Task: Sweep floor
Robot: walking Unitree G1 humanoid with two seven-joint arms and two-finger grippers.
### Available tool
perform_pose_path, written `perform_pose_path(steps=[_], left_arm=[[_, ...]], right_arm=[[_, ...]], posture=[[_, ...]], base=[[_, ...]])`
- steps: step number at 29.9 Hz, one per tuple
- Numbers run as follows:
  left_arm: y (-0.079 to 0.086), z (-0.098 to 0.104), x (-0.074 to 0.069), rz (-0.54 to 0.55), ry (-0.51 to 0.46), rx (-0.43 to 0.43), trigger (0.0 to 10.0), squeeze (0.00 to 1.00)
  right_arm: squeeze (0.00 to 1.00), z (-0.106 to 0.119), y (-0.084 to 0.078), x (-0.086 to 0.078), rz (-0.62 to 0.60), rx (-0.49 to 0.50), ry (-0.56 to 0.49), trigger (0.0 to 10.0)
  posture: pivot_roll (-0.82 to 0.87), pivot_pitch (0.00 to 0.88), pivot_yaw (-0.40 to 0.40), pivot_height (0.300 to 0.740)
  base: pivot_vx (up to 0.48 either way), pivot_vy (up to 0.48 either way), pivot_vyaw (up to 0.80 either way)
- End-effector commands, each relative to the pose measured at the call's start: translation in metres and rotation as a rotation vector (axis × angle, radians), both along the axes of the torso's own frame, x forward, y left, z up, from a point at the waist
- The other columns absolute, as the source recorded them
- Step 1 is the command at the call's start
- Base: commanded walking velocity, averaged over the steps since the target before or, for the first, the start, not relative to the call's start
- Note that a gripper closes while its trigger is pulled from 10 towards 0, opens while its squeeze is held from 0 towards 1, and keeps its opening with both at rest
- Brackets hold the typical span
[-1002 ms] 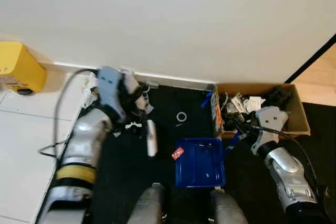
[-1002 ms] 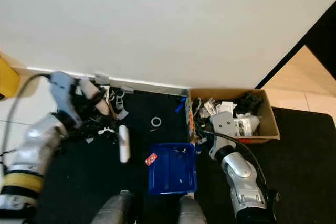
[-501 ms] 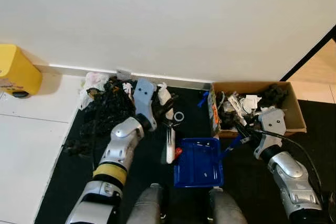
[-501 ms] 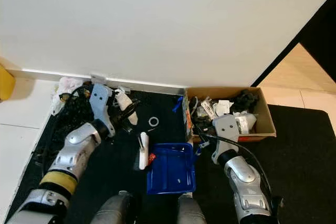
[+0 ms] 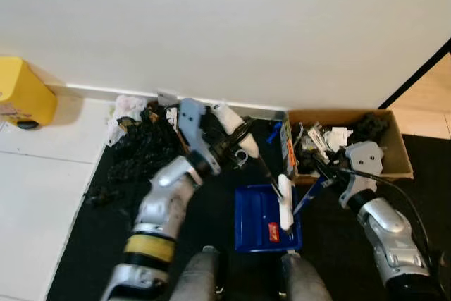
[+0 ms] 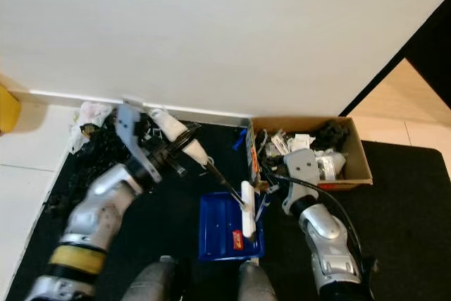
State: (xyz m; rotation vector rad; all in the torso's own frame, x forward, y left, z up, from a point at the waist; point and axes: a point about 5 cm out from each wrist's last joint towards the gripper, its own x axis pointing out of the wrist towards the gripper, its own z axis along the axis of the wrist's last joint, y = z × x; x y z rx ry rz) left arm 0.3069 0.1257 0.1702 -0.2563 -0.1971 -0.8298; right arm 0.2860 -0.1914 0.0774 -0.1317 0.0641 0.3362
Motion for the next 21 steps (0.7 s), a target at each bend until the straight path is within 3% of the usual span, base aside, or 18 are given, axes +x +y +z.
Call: perform_pose_path(steps=[1,2,4,5,7,12,13,14,15,17,18,20,21], left_arm=[[0.004,0.009,-0.006,-0.023,-0.034,0.001,10.0,0.0],[0.004,0.009,-0.006,-0.023,-0.034,0.001,10.0,0.0],[0.032,0.021,-0.012,0.028,-0.039,0.143,10.0,0.0],[0.032,0.021,-0.012,0.028,-0.039,0.143,10.0,0.0],[0.064,0.036,-0.017,0.134,-0.004,0.201,10.0,0.0],[0.076,0.044,-0.019,0.199,0.011,0.202,10.0,0.0],[0.088,0.047,-0.016,0.294,0.047,0.203,10.0,0.0],[0.088,0.047,-0.016,0.294,0.047,0.203,10.0,0.0],[0.099,0.038,-0.012,0.406,0.116,0.237,10.0,0.0],[0.099,0.038,-0.012,0.406,0.116,0.237,10.0,0.0],[0.111,0.011,-0.004,0.572,0.252,0.288,10.0,0.0],[0.112,-0.008,-0.002,0.627,0.332,0.292,10.0,0.0],[0.112,-0.008,-0.002,0.627,0.332,0.292,10.0,0.0]], right_arm=[[0.0,-0.019,0.008,-0.01,0.024,0.042,0.09,10.0],[0.0,-0.019,0.008,-0.01,0.024,0.042,0.09,10.0],[0.0,-0.02,0.007,-0.011,-0.001,0.069,0.089,10.0],[0.0,-0.02,0.007,-0.011,-0.001,0.069,0.089,10.0],[0.0,-0.02,0.007,-0.013,-0.04,0.118,0.083,10.0],[0.0,-0.019,0.007,-0.013,-0.055,0.14,0.075,10.0],[0.0,-0.016,0.007,-0.013,-0.07,0.166,0.064,10.0],[0.0,-0.016,0.007,-0.013,-0.07,0.166,0.064,10.0],[0.0,-0.01,0.007,-0.011,-0.08,0.189,0.045,10.0],[0.0,-0.01,0.007,-0.011,-0.08,0.189,0.045,10.0],[0.0,0.004,0.005,-0.007,-0.1,0.226,-0.005,10.0],[0.0,0.014,0.003,-0.005,-0.111,0.242,-0.037,10.0],[0.0,0.014,0.003,-0.005,-0.111,0.242,-0.037,10.0]], posture=[[0.09,0.279,0.02,0.74],[0.09,0.279,0.02,0.74],[0.12,0.272,0.033,0.74],[0.12,0.272,0.033,0.74],[0.14,0.261,0.044,0.74],[0.15,0.255,0.046,0.74],[0.15,0.244,0.047,0.74],[0.15,0.244,0.047,0.74],[0.15,0.23,0.049,0.74],[0.15,0.23,0.049,0.74],[0.14,0.215,0.05,0.74],[0.14,0.209,0.053,0.74],[0.14,0.209,0.053,0.74]], base=[[0.0,0.0,0.0],[0.0,0.0,0.0],[0.0,0.0,0.0],[0.0,0.0,0.0],[0.0,0.0,0.0],[0.0,0.0,0.0],[0.0,0.0,0.0],[0.0,0.0,0.0],[0.0,0.0,0.0],[0.0,0.0,0.0],[0.0,0.0,0.0],[0.0,0.0,0.0],[0.0,0.0,0.0]])
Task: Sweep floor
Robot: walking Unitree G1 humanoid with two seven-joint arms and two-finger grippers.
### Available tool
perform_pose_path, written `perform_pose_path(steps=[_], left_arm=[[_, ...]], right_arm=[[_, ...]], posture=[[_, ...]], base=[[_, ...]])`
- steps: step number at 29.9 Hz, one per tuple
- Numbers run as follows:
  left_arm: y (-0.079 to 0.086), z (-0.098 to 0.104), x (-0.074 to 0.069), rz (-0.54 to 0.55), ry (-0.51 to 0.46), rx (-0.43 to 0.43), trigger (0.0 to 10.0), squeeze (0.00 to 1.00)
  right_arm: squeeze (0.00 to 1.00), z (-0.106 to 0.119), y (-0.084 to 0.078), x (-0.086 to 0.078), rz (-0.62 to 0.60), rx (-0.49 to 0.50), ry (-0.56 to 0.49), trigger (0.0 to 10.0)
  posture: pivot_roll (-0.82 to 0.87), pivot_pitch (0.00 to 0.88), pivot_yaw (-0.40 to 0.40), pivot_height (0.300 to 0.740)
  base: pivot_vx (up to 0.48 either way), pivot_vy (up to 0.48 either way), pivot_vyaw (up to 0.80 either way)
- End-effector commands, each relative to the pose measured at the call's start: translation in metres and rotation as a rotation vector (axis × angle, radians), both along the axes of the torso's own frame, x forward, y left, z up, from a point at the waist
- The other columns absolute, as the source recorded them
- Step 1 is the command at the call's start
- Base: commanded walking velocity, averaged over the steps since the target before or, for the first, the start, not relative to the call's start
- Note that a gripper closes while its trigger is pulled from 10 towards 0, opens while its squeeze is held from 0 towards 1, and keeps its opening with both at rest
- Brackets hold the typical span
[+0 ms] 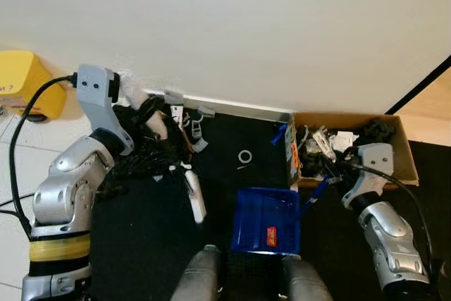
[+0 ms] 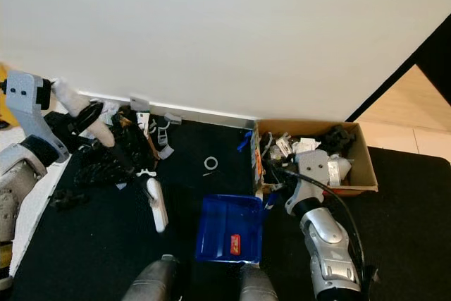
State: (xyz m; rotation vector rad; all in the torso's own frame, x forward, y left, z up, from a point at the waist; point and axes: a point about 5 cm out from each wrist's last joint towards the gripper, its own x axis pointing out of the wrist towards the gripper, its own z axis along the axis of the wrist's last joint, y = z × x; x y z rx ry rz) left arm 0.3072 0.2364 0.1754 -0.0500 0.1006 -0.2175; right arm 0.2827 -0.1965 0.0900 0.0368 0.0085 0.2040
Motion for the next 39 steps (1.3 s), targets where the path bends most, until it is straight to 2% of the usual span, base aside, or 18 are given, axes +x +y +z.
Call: perform_pose_path(steps=[1,5,9,14,19,24,27,28,29,30,39], left_arm=[[0.001,-0.019,-0.002,0.059,0.084,0.016,10.0,0.0],[-0.005,-0.028,-0.003,0.077,0.094,0.025,10.0,0.0],[-0.008,-0.04,-0.008,0.073,0.165,-0.051,10.0,0.0],[-0.009,-0.047,-0.009,0.072,0.194,-0.031,10.0,0.0],[-0.012,-0.051,-0.004,0.092,0.182,-0.008,10.0,0.0],[-0.016,-0.053,-0.004,0.084,0.188,0.001,10.0,0.0],[-0.016,-0.058,-0.008,0.069,0.205,0.014,10.0,0.0],[-0.016,-0.06,-0.008,0.068,0.21,0.018,10.0,0.0],[-0.016,-0.06,-0.008,0.068,0.21,0.018,10.0,0.0],[-0.018,-0.062,-0.008,0.062,0.215,0.027,10.0,0.0],[-0.026,-0.066,-0.007,0.037,0.212,0.05,10.0,0.0]], right_arm=[[0.0,0.005,0.006,-0.001,0.018,0.073,-0.017,10.0],[0.0,0.02,-0.005,-0.001,-0.038,0.102,-0.062,10.0],[0.0,0.037,-0.019,-0.002,-0.105,0.118,-0.12,10.0],[0.0,0.055,-0.024,0.002,-0.125,0.12,-0.172,10.0],[0.0,0.103,-0.046,0.015,-0.229,0.089,-0.319,10.0],[0.0,0.117,-0.058,0.019,-0.253,0.017,-0.348,10.0],[0.0,0.141,-0.093,0.019,-0.319,-0.01,-0.404,10.0],[0.0,0.147,-0.099,0.019,-0.331,-0.017,-0.419,10.0],[0.0,0.147,-0.099,0.019,-0.331,-0.017,-0.419,10.0],[0.0,0.162,-0.106,0.017,-0.345,-0.016,-0.464,10.0],[0.0,0.199,-0.114,0.013,-0.359,0.083,-0.569,10.0]], posture=[[0.14,0.205,0.06,0.74],[0.14,0.196,0.058,0.74],[0.13,0.186,0.063,0.74],[0.12,0.175,0.064,0.74],[0.12,0.165,0.057,0.74],[0.12,0.166,0.056,0.74],[0.12,0.172,0.058,0.74],[0.12,0.172,0.058,0.74],[0.12,0.172,0.058,0.74],[0.11,0.175,0.064,0.74],[0.11,0.177,0.07,0.74]], base=[[0.0,0.0,0.0],[0.0,0.0,0.0],[0.0,0.0,0.0],[0.0,0.0,0.0],[0.0,0.0,0.0],[0.0,0.0,0.0],[0.0,0.0,0.0],[0.0,0.0,0.0],[0.0,0.0,0.0],[0.0,0.0,0.0],[0.0,0.0,0.0]])
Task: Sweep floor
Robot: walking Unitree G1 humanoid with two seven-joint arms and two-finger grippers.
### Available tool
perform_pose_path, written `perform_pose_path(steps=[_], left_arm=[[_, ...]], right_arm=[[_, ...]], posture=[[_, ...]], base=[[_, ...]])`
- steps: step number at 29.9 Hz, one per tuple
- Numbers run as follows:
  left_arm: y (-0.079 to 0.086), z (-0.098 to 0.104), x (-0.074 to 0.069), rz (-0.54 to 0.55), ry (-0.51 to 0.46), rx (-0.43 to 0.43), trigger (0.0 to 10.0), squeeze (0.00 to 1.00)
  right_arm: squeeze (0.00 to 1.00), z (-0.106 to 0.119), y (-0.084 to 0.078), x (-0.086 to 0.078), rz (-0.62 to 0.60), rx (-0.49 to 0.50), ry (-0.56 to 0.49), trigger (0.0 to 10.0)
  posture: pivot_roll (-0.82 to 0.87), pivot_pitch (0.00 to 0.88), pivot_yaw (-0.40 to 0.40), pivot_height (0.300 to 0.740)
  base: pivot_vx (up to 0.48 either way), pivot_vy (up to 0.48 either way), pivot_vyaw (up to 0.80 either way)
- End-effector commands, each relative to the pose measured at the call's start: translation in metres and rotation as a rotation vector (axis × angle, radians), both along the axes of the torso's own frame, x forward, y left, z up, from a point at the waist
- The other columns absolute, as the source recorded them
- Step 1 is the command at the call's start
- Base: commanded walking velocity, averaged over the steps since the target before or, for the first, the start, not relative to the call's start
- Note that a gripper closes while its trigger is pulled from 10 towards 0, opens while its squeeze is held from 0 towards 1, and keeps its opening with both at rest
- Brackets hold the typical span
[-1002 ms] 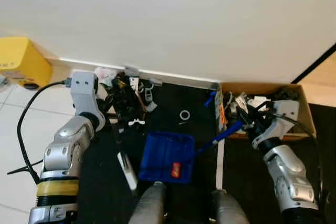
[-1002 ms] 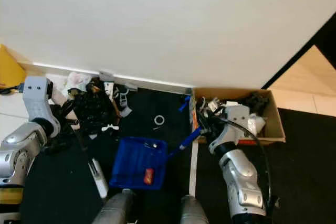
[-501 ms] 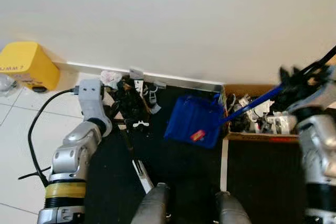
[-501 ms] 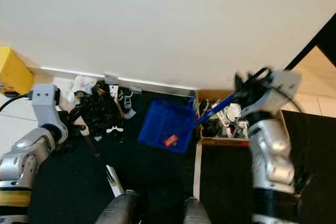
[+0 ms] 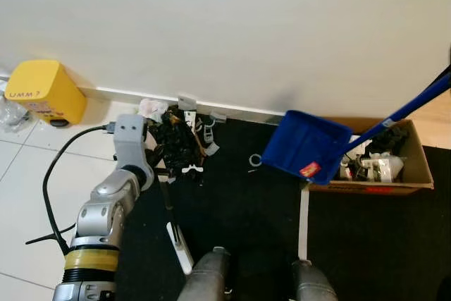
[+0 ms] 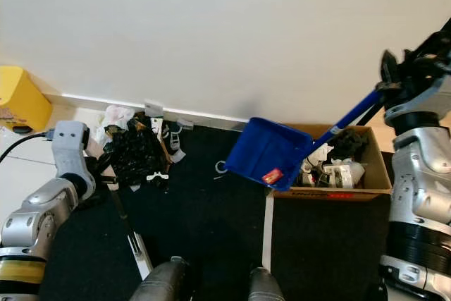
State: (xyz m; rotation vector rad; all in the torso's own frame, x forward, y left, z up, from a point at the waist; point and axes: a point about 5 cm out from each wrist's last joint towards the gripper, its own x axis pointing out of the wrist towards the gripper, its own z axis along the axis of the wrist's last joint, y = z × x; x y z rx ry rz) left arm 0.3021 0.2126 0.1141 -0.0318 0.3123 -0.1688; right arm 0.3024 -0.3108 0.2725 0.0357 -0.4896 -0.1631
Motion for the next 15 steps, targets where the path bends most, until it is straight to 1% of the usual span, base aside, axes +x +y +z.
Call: perform_pose_path(steps=[1,4,7,10,11,13,14,15], left_arm=[[-0.004,-0.004,-0.001,-0.008,0.003,0.006,10.0,0.0],[-0.005,-0.004,-0.002,-0.016,0.003,0.007,10.0,0.0],[-0.005,-0.006,-0.003,-0.019,0.009,0.01,10.0,0.0],[-0.005,-0.007,-0.003,-0.02,0.01,0.01,10.0,0.0],[-0.005,-0.007,-0.003,-0.021,0.011,0.011,10.0,0.0],[-0.006,-0.008,-0.004,-0.026,0.015,0.012,10.0,0.0],[-0.006,-0.008,-0.004,-0.026,0.015,0.012,10.0,0.0],[-0.008,-0.009,-0.005,-0.031,0.019,0.012,10.0,0.0]], right_arm=[[0.0,0.021,-0.002,-0.008,0.012,0.024,-0.098,10.0],[0.0,0.032,-0.005,-0.011,-0.021,-0.055,-0.122,10.0],[0.0,0.042,-0.004,-0.011,-0.041,-0.118,-0.149,10.0],[0.0,0.044,-0.003,-0.011,-0.046,-0.129,-0.156,10.0],[0.0,0.048,-0.002,-0.011,-0.054,-0.152,-0.167,10.0],[0.0,0.058,0.006,-0.009,-0.058,-0.215,-0.198,10.0],[0.0,0.058,0.006,-0.009,-0.058,-0.215,-0.198,10.0],[0.0,0.066,0.015,-0.005,-0.053,-0.269,-0.227,10.0]], posture=[[0.11,0.178,0.07,0.74],[0.11,0.186,0.075,0.74],[0.11,0.191,0.075,0.74],[0.11,0.192,0.075,0.74],[0.11,0.194,0.076,0.74],[0.11,0.197,0.076,0.74],[0.11,0.197,0.076,0.74],[0.12,0.198,0.075,0.74]], base=[[0.0,0.0,0.0],[0.0,0.0,0.0],[0.0,0.0,0.0],[0.0,0.0,0.0],[0.0,0.0,0.0],[0.0,0.0,0.0],[0.0,0.0,0.0],[0.0,0.0,0.0]])
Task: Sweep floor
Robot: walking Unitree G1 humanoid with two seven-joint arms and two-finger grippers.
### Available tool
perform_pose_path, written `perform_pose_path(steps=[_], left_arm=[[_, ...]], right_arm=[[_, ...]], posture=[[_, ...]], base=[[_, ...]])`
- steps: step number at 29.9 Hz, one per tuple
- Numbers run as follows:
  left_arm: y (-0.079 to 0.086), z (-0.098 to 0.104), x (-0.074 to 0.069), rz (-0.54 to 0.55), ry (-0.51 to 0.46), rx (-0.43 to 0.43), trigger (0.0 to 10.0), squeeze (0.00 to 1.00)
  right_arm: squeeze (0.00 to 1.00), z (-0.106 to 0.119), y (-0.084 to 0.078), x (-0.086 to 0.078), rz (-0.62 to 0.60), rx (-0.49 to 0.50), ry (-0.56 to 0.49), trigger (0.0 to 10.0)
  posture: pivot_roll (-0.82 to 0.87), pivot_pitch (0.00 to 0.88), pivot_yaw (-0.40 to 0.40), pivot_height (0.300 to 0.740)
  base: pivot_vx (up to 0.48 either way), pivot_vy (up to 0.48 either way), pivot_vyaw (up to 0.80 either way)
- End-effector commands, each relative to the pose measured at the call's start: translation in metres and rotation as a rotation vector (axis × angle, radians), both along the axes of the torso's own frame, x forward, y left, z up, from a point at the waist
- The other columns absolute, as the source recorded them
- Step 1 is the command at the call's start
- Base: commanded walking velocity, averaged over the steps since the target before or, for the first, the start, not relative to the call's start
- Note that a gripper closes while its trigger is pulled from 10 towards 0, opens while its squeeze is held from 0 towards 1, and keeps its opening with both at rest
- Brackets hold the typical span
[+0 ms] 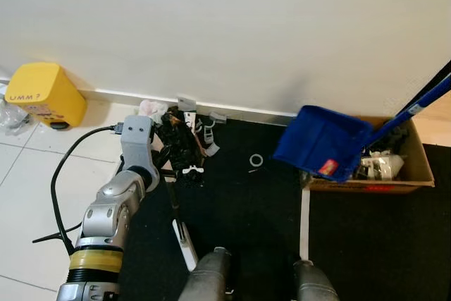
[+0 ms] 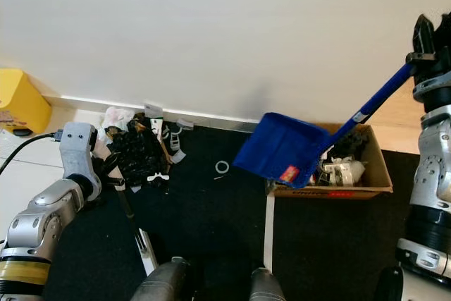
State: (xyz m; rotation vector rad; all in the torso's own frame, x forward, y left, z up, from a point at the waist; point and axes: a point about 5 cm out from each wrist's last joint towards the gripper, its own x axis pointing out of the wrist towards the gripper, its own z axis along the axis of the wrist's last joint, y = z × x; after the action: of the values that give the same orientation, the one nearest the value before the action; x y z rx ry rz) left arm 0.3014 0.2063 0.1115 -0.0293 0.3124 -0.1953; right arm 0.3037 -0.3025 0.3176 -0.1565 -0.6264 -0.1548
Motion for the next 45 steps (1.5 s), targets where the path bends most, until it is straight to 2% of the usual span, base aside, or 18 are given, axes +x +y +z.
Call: perform_pose_path(steps=[1,3,7,8,13,15,16,19,22,23,25,26,29,33,35,41,45], left_arm=[[-0.002,-0.007,-0.004,-0.006,0.02,0.014,10.0,0.0],[-0.002,-0.008,-0.005,-0.007,0.021,0.015,10.0,0.0],[-0.003,-0.011,-0.008,-0.012,0.027,0.017,10.0,0.0],[-0.003,-0.011,-0.008,-0.012,0.027,0.017,10.0,0.0],[-0.003,-0.014,-0.011,-0.014,0.038,0.018,10.0,0.0],[-0.003,-0.015,-0.011,-0.014,0.039,0.018,10.0,0.0],[-0.003,-0.015,-0.012,-0.014,0.041,0.018,10.0,0.0],[-0.003,-0.015,-0.012,-0.014,0.042,0.018,10.0,0.0],[-0.005,-0.016,-0.011,-0.022,0.044,0.017,10.0,0.0],[-0.005,-0.016,-0.011,-0.022,0.044,0.017,10.0,0.0],[-0.006,-0.017,-0.01,-0.027,0.045,0.016,10.0,0.0],[-0.006,-0.017,-0.01,-0.027,0.045,0.016,10.0,0.0],[-0.008,-0.017,-0.01,-0.029,0.045,0.012,10.0,0.0],[-0.008,-0.018,-0.011,-0.029,0.047,0.01,10.0,0.0],[-0.009,-0.019,-0.011,-0.03,0.05,0.008,10.0,0.0],[-0.01,-0.02,-0.012,-0.034,0.054,0.009,10.0,0.0],[-0.011,-0.021,-0.011,-0.037,0.054,0.009,10.0,0.0]], right_arm=[[0.0,0.024,0.01,-0.005,-0.002,-0.094,-0.113,10.0],[0.0,0.026,0.014,-0.003,-0.004,-0.126,-0.119,10.0],[0.0,0.038,0.031,0.001,-0.015,-0.288,-0.157,10.0],[0.0,0.038,0.031,0.001,-0.015,-0.288,-0.157,10.0],[0.0,0.047,0.049,0.005,-0.028,-0.448,-0.197,10.0],[0.0,0.047,0.05,0.006,-0.03,-0.459,-0.2,10.0],[0.0,0.048,0.056,0.008,-0.039,-0.517,-0.21,10.0],[0.0,0.048,0.06,0.009,-0.038,-0.553,-0.213,10.0],[0.0,0.032,0.086,0.015,0.033,-0.709,-0.205,10.0],[0.0,0.032,0.086,0.015,0.033,-0.709,-0.205,10.0],[0.0,0.015,0.106,0.017,0.111,-0.808,-0.189,10.0],[0.0,0.015,0.106,0.017,0.111,-0.808,-0.189,10.0],[0.0,-0.009,0.126,0.019,0.185,-0.896,-0.16,10.0],[0.0,-0.021,0.132,0.02,0.197,-0.927,-0.15,10.0],[0.0,-0.033,0.137,0.019,0.204,-0.976,-0.147,10.0],[0.0,-0.043,0.144,0.017,0.172,-1.091,-0.186,10.0],[0.0,-0.042,0.142,0.017,0.16,-1.078,-0.188,10.0]], posture=[[0.12,0.198,0.075,0.74],[0.12,0.199,0.075,0.74],[0.12,0.203,0.071,0.74],[0.12,0.203,0.071,0.74],[0.12,0.205,0.067,0.74],[0.12,0.205,0.067,0.74],[0.12,0.205,0.069,0.74],[0.12,0.205,0.07,0.74],[0.12,0.204,0.075,0.74],[0.12,0.204,0.075,0.74],[0.12,0.204,0.074,0.74],[0.12,0.204,0.074,0.74],[0.12,0.205,0.07,0.74],[0.12,0.206,0.069,0.74],[0.12,0.207,0.068,0.74],[0.12,0.206,0.069,0.74],[0.12,0.206,0.068,0.74]], base=[[0.0,0.0,0.0],[0.0,0.0,0.0],[0.0,0.0,0.0],[0.0,0.0,0.0],[0.0,0.0,0.0],[0.0,0.0,0.0],[0.0,0.0,0.0],[0.0,0.0,0.0],[0.0,0.0,0.0],[0.0,0.0,0.0],[0.0,0.0,0.0],[0.0,0.0,0.0],[0.0,0.0,0.0],[0.0,0.0,0.0],[0.0,0.0,0.0],[0.0,0.0,0.0],[0.0,0.0,0.0]])
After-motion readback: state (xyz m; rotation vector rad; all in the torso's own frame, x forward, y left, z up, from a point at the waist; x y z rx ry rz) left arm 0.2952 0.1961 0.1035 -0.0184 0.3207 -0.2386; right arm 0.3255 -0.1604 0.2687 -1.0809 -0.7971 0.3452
